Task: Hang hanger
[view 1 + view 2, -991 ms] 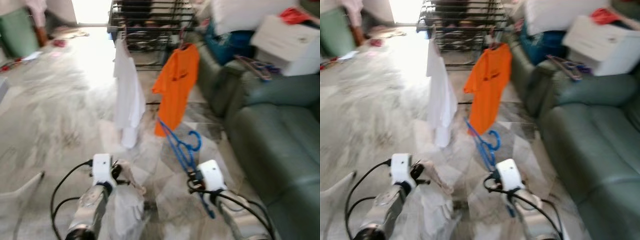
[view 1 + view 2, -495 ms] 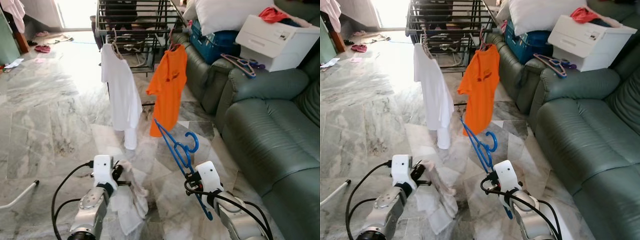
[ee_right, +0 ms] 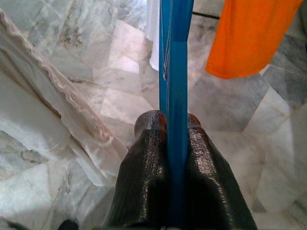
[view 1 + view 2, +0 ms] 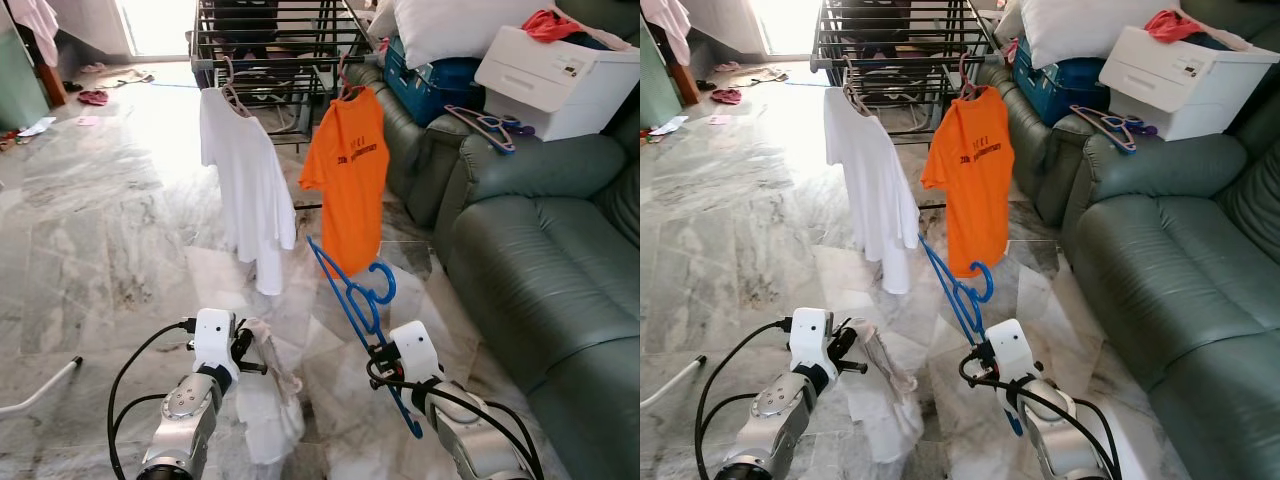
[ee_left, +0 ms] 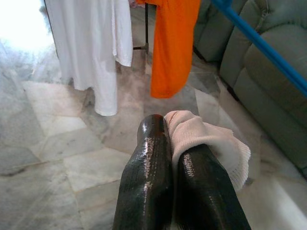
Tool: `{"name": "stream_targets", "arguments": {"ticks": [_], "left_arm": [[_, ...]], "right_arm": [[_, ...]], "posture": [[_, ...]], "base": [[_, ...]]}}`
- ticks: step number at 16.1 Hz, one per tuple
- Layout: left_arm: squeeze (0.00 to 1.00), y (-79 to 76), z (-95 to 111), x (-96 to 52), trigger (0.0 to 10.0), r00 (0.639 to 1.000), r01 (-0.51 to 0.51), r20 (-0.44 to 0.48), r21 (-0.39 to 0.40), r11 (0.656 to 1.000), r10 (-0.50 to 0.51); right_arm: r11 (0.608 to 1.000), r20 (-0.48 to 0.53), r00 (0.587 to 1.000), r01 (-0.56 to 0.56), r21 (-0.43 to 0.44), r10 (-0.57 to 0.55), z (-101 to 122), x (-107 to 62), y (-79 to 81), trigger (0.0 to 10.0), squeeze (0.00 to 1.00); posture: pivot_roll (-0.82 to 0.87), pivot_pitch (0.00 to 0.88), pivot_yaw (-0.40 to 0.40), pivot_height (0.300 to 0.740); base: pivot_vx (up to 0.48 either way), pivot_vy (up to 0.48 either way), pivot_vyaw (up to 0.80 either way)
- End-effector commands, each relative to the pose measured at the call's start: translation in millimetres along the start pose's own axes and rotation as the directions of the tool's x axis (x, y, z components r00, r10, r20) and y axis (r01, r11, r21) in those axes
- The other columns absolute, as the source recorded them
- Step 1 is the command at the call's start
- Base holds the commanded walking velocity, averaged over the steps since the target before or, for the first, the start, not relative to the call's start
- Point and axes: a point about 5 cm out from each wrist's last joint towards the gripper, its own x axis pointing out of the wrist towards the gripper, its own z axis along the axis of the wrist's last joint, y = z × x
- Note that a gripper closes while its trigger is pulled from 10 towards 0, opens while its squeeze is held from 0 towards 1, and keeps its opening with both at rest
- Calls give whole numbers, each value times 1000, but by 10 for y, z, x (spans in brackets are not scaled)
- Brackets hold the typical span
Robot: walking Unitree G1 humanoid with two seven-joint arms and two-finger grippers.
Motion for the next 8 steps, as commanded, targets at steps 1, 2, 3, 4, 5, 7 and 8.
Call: {"name": "stream_targets", "arguments": {"ticks": [1, 2, 3, 4, 5, 7, 8], "left_arm": [[0, -26, 7, -9, 10000, 1000, 13, 12, 24, 1000, -13], [0, -32, 3, -15, 10000, 1000, 21, 12, 21, 1000, -21], [0, -61, -34, -40, 10000, 999, 38, 4, 25, 999, -38], [0, -65, -47, -44, 10000, 999, 46, -3, 12, 999, -46], [0, -74, -46, -47, 10000, 999, 52, 1, 23, 998, -52], [0, -79, -43, -44, 10000, 998, 57, 1, 28, 998, -57], [0, -75, -38, -42, 10000, 998, 58, 2, 30, 998, -58]], "right_arm": [[1000, 4, 1000, 16, 3, -16, 1, 9, -32, 10000, 0], [1000, 3, 1000, 16, 3, -16, -1, 13, -29, 10000, 0], [1000, -1, 1000, 18, 5, -18, -20, 14, -20, 10000, 0], [1000, 0, 1000, 18, 8, -18, -16, 23, -8, 10000, 0], [1000, 1, 1000, 17, 10, -17, -14, 36, 12, 10000, 0], [1000, 2, 1000, 15, 15, -15, -13, 54, 32, 10000, 0], [1000, 5, 1000, 13, 16, -13, -9, 62, 40, 10000, 0]], "posture": [[-149, 0, 25, 740], [-149, 0, 28, 740], [-148, 0, 34, 740], [-144, 0, 40, 740], [-141, 0, 46, 740], [-138, 0, 51, 740], [-138, 0, 52, 740]], "base": [[0, 0, 0], [0, 0, 0], [0, 0, 0], [0, 0, 0], [0, -307, 0], [0, -339, 0], [0, -349, 0]]}}
